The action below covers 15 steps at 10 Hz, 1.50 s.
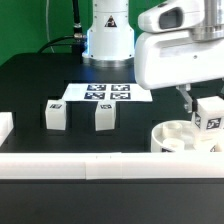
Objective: Assemble stool
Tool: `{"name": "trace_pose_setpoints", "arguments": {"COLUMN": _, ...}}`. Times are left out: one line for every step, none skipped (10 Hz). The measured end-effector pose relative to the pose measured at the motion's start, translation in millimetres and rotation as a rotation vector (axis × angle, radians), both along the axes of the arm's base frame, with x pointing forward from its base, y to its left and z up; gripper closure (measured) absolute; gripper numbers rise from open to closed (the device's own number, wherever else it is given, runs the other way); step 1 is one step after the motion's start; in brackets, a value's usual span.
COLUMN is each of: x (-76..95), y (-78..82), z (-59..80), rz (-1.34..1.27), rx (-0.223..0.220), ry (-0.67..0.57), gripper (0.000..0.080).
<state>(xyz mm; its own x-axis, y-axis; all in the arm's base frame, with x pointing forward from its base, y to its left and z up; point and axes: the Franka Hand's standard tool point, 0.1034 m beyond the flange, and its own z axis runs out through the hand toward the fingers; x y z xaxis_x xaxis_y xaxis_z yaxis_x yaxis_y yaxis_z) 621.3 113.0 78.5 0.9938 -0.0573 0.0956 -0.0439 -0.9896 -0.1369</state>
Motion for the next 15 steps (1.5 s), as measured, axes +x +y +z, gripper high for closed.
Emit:
{"name": "trace_pose_setpoints", "arguments": {"x": -0.1, "y": -0.5, "z": -0.2, "rz": -0.081, "rx": 0.018, "ry": 0.006, "gripper": 0.0462}}
{"name": "trace_pose_setpoints", "arguments": {"x": -0.1, "y": -1.0, "z": 0.1, "rz": -0.225, "rx": 0.038, "ry": 0.015, "gripper": 0.0462}}
{"name": "trace_pose_setpoints", "arguments": {"x": -2.1, "y": -0.5, "z": -0.6, "rz": -0.338, "rx": 0.048, "ry": 0.025, "gripper": 0.0462}}
{"name": "trace_pose_setpoints", "arguments": {"x": -2.7, "y": -0.5, "z": -1.1, "rz": -0.418, "rx": 0.062, "ry": 0.033, "gripper": 0.0462}}
{"name": "trace_pose_setpoints", "arguments": {"x": -3.5, "y": -0.6, "z": -1.4, "rz": -0.545, "rx": 0.091, "ry": 0.052, "gripper": 0.0462}}
{"name": "trace_pose_setpoints", "arguments": {"x": -3.2, "y": -0.9, "z": -1.1, "rz": -0.609, "rx": 0.108, "ry": 0.061, "gripper": 0.0462}}
{"name": "trace_pose_setpoints", "arguments": {"x": -3.3, "y": -0.8, "z": -1.1, "rz": -0.637, "rx": 0.112, "ry": 0.065, "gripper": 0.0462}}
{"name": "trace_pose_setpoints", "arguments": {"x": -3.3, "y": -0.6, "z": -1.1, "rz": -0.707, "rx": 0.124, "ry": 0.077, "gripper": 0.0462}}
{"name": "trace_pose_setpoints", "arguments": {"x": -3.3, "y": -0.4, "z": -1.1, "rz": -0.777, "rx": 0.138, "ry": 0.091, "gripper": 0.0462}}
{"name": "trace_pose_setpoints", "arguments": {"x": -3.4, "y": -0.1, "z": -1.1, "rz": -0.840, "rx": 0.150, "ry": 0.103, "gripper": 0.0462}}
{"name": "trace_pose_setpoints", "arguments": {"x": -3.6, "y": -0.1, "z": -1.3, "rz": -0.901, "rx": 0.165, "ry": 0.114, "gripper": 0.0462}}
{"name": "trace_pose_setpoints", "arguments": {"x": -3.3, "y": -1.3, "z": -1.2, "rz": -1.121, "rx": 0.235, "ry": 0.144, "gripper": 0.0462}}
{"name": "trace_pose_setpoints", "arguments": {"x": -3.6, "y": -0.6, "z": -1.6, "rz": -1.254, "rx": 0.279, "ry": 0.172, "gripper": 0.0462}}
{"name": "trace_pose_setpoints", "arguments": {"x": -3.8, "y": 1.4, "z": -1.9, "rz": -1.385, "rx": 0.317, "ry": 0.207, "gripper": 0.0462}}
{"name": "trace_pose_setpoints", "arguments": {"x": -4.4, "y": 2.4, "z": -2.3, "rz": -1.495, "rx": 0.346, "ry": 0.241, "gripper": 0.0462}}
